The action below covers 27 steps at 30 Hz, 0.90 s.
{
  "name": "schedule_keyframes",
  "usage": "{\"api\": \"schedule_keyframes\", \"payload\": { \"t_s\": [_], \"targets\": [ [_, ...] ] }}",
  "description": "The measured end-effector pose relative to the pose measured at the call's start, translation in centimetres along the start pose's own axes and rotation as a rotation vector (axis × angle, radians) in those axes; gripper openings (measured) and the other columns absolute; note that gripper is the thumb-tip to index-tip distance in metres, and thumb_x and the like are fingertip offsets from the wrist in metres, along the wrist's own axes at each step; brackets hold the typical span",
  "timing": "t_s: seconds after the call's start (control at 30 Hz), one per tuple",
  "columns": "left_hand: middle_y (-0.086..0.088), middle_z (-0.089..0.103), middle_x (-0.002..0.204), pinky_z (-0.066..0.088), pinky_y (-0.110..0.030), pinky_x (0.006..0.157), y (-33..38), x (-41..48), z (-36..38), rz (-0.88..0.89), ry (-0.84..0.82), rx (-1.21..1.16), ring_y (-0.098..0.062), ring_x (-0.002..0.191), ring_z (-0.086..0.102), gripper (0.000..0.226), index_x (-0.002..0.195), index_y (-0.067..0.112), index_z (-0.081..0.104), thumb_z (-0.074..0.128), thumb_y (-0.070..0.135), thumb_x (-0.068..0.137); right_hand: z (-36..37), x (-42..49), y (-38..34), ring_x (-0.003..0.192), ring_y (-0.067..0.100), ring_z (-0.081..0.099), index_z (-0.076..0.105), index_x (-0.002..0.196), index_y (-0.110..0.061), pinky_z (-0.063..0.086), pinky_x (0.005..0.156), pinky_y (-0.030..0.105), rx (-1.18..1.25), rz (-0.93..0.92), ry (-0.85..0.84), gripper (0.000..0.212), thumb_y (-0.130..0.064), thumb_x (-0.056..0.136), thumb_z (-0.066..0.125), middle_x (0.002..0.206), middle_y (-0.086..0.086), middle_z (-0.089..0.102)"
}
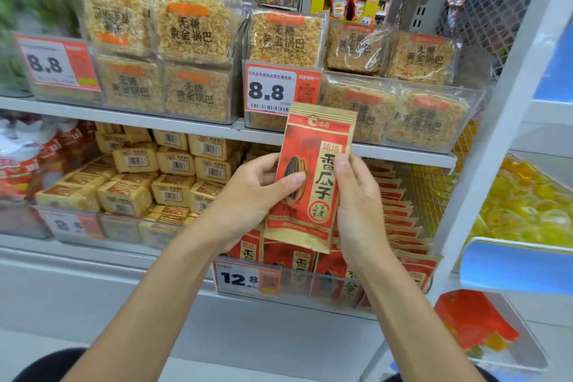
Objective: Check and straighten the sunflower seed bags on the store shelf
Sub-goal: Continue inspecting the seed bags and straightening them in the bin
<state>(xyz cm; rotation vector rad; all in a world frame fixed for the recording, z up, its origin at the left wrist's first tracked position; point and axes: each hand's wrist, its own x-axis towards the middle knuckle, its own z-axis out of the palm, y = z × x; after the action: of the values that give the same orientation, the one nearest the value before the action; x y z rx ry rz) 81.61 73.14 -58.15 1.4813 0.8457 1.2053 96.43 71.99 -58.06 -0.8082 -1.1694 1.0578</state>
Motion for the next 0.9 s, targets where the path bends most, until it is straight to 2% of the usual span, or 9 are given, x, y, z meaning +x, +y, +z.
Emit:
{"api": "schedule_keyframes", "payload": {
  "t_s": [0.1,0.17,0.23,0.33,0.4,0.47,0.63,0.8,0.9],
  "targets": [
    [-0.004,0.075,0.109,0.06,-0.03,0.077,-0.4,0.3,0.1,0.062,0.082,0.077,-0.021,0.099,0.072,0.034,0.127,0.016,0.06,0.062,0.013,0.093,-1.1,0.9,-0.6,0.085,0.009,0.071,0.054,0.123,-0.018,0.056,0.066,0.022,-0.017,-0.008,0.016,0.024,-0.014,0.1,0.051,0.102,0.0,0.073],
    [-0.002,0.074,0.11,0.059,-0.028,0.078,-0.4,0.3,0.3,0.087,0.088,0.116,-0.017,0.099,0.072,0.035,0.126,0.02,0.06,0.063,0.014,0.092,-1.9,1.3,-1.3,0.087,0.011,0.072,0.052,0.124,-0.019,0.056,0.068,0.025,-0.086,-0.034,-0.047,0.029,-0.009,0.097,0.055,0.099,-0.002,0.075],
    [0.002,0.074,0.11,0.058,-0.027,0.082,-0.4,0.3,0.4,0.109,0.108,0.151,-0.012,0.101,0.07,0.035,0.129,0.025,0.058,0.061,0.019,0.095,-2.7,1.6,-1.8,0.089,0.013,0.072,0.053,0.118,-0.019,0.055,0.071,0.025,-0.169,-0.122,-0.065,0.027,-0.005,0.095,0.058,0.098,-0.003,0.076],
    [0.009,0.072,0.111,0.051,-0.026,0.096,-0.4,0.7,-0.7,0.099,0.259,0.243,-0.002,0.104,0.066,0.032,0.134,0.028,0.052,0.046,0.031,0.103,-3.7,1.9,-2.1,0.095,0.012,0.07,0.05,0.11,-0.02,0.055,0.078,0.026,-0.229,-0.296,0.079,0.024,-0.003,0.095,0.059,0.101,-0.001,0.074],
    [0.007,0.072,0.109,0.049,-0.032,0.102,-0.7,0.9,-1.9,0.045,0.365,0.235,-0.004,0.103,0.067,0.029,0.129,0.026,0.055,0.04,0.029,0.105,-4.1,2.0,-1.9,0.097,0.011,0.069,0.045,0.111,-0.019,0.054,0.082,0.025,-0.261,-0.368,0.158,0.027,-0.003,0.095,0.059,0.104,0.001,0.071],
    [0.009,0.074,0.104,0.049,-0.037,0.101,-1.1,1.1,-2.8,-0.006,0.407,0.285,-0.008,0.101,0.067,0.024,0.12,0.027,0.061,0.043,0.025,0.104,-4.3,2.1,-1.3,0.095,0.01,0.068,0.044,0.109,-0.02,0.052,0.08,0.022,-0.28,-0.395,0.193,0.028,-0.002,0.094,0.06,0.103,0.003,0.07],
    [0.014,0.065,0.114,0.04,-0.028,0.093,-2.8,1.4,-3.1,-0.101,0.439,0.569,-0.007,0.115,0.054,0.024,0.105,0.03,0.07,0.051,0.017,0.098,-3.7,3.1,0.9,0.094,0.01,0.069,0.046,0.104,-0.022,0.051,0.077,0.02,-0.33,-0.355,0.162,0.027,-0.002,0.093,0.061,0.1,0.002,0.07],
    [0.013,0.063,0.114,0.038,-0.025,0.09,-3.0,1.5,-3.2,-0.102,0.461,0.571,-0.007,0.114,0.053,0.027,0.105,0.027,0.07,0.05,0.011,0.098,-3.8,3.8,2.5,0.094,0.0,0.066,0.049,0.108,-0.021,0.053,0.081,0.023,-0.569,-0.276,0.048,0.022,-0.009,0.094,0.061,0.098,-0.011,0.069],
    [0.016,0.063,0.112,0.042,-0.029,0.095,-3.0,1.5,-3.4,-0.105,0.447,0.569,-0.006,0.114,0.054,0.027,0.104,0.029,0.07,0.05,0.012,0.097,-3.8,4.4,2.7,0.096,0.003,0.065,0.049,0.11,-0.02,0.052,0.08,0.026,-0.602,-0.23,0.008,0.017,-0.012,0.097,0.057,0.102,-0.01,0.069]
  ]
}}
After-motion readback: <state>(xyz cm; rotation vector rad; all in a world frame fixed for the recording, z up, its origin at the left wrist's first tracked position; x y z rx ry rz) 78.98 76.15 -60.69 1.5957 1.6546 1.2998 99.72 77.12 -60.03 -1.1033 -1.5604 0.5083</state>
